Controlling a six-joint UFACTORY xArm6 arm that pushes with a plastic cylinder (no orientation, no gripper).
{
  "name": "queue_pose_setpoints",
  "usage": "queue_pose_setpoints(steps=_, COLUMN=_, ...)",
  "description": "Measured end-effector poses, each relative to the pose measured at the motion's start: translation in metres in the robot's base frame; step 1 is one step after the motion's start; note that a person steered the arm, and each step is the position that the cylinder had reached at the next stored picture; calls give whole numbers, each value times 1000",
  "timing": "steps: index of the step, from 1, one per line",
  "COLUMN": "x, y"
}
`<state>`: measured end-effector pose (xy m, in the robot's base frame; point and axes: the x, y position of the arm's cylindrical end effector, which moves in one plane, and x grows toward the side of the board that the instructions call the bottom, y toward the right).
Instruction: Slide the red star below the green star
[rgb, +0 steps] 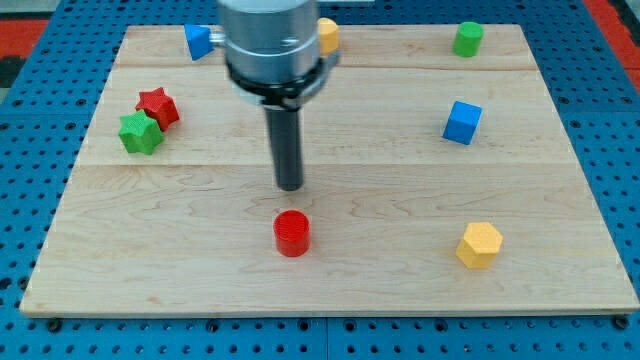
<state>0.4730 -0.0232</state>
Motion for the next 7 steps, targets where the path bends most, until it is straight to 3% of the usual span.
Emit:
queue_pose_setpoints(steps=1, x=33, y=8)
queue_pose_setpoints(steps=2, x=53, y=-24)
queue_pose_setpoints(steps=3, x=18, y=-80)
queue_pose_setpoints(steps=4, x=18, y=-163)
queue_pose_setpoints(steps=7, x=18, y=-235)
